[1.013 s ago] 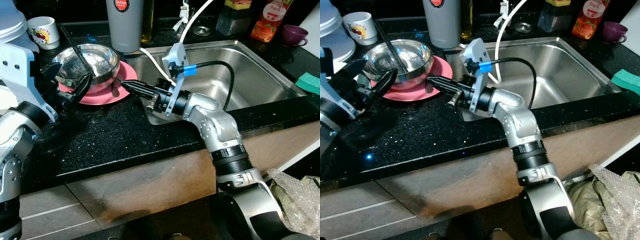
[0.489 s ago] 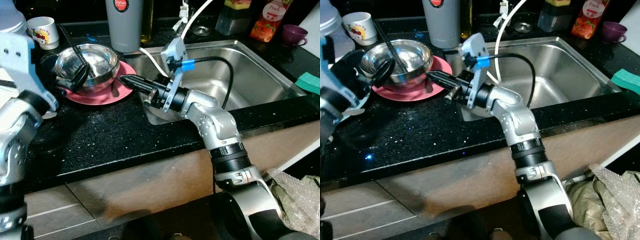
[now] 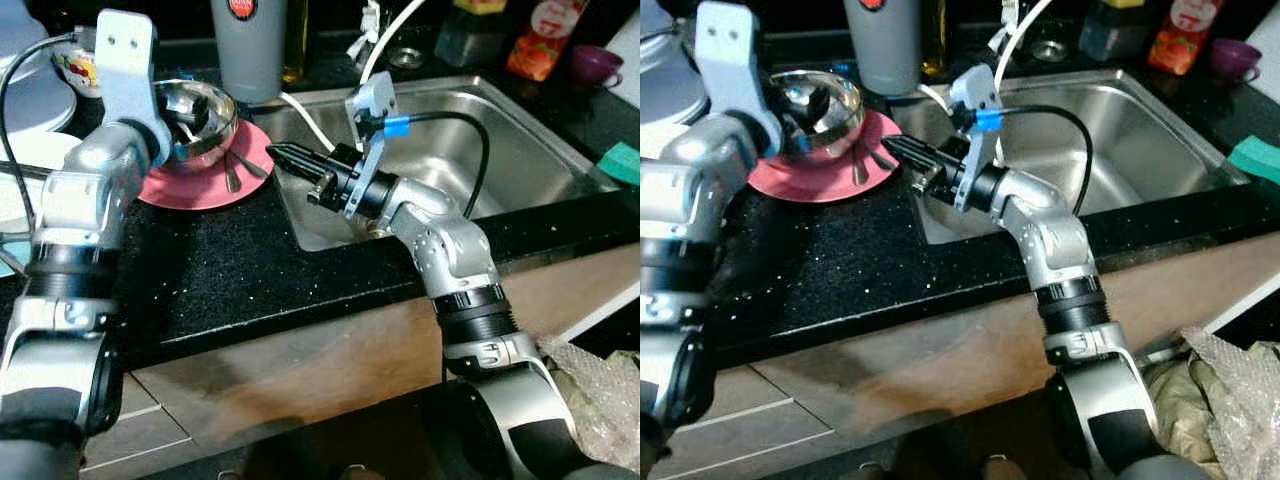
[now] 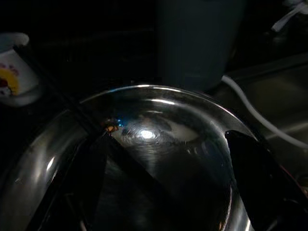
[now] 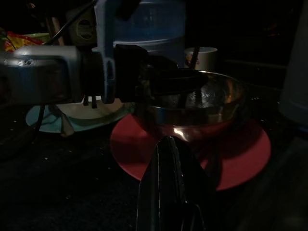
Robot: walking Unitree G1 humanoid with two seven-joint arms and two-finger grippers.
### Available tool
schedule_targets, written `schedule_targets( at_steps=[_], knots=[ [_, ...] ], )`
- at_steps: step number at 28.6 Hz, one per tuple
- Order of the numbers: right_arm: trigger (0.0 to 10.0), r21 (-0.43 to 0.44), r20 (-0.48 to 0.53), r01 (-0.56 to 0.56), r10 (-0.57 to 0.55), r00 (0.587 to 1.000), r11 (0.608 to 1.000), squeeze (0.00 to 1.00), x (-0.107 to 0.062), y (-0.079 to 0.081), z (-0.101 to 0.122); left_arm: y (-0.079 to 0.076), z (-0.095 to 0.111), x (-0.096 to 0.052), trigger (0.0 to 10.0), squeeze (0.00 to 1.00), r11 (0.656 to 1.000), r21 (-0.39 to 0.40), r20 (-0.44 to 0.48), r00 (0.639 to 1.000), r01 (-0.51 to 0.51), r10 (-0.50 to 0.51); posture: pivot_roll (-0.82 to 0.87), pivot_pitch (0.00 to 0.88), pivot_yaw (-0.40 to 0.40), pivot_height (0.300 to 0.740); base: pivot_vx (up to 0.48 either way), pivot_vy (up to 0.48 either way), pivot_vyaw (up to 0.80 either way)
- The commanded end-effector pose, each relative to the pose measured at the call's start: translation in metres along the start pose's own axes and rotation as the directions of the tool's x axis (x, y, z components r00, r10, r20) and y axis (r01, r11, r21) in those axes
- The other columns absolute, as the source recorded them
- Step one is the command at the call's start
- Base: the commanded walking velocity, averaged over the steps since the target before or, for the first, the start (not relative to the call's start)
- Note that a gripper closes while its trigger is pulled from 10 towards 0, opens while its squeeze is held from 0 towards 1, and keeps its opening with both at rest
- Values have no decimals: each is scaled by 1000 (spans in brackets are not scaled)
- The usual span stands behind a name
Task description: Kitchen organization
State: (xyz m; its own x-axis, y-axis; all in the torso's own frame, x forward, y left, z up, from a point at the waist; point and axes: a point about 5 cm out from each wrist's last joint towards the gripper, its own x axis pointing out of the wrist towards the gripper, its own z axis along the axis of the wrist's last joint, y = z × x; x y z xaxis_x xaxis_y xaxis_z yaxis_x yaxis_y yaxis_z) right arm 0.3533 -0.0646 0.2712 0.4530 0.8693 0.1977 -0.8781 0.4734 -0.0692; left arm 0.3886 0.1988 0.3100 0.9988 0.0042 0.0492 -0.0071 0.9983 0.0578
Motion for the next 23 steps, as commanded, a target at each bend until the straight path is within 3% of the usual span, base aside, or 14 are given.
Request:
schedule_targets(
  at_steps=[1,9,14,17,21,23],
  knots=[
    [10000,1,13,10,-10,1000,1000,0,-4,-1,2,1,-4,1,10000,0,1000,-3,-32,999,-21,21,20,110,-7,740,0,0,0],
    [10000,-19,7,27,-27,1000,999,0,-11,-7,7,5,20,9,10000,0,993,-65,-24,995,-99,98,23,103,-5,740,0,0,0],
    [10000,-35,1,19,-19,1000,999,0,-13,-11,11,14,28,13,10000,0,957,-171,-105,970,-234,219,28,99,-16,740,0,0,0],
    [10000,-38,-3,16,-16,1000,999,0,-13,-12,11,14,29,14,10000,0,949,-179,-119,963,-260,242,30,101,-19,740,0,0,0],
    [10000,-46,-13,9,-10,1000,999,0,-15,-14,12,9,27,17,10000,0,952,-128,-149,954,-278,259,30,105,-20,740,0,0,0],
    [10000,-54,-18,8,-9,1000,999,0,-15,-16,13,0,25,19,10000,0,958,-149,-181,959,-245,218,29,109,-17,740,0,0,0]
  ],
)
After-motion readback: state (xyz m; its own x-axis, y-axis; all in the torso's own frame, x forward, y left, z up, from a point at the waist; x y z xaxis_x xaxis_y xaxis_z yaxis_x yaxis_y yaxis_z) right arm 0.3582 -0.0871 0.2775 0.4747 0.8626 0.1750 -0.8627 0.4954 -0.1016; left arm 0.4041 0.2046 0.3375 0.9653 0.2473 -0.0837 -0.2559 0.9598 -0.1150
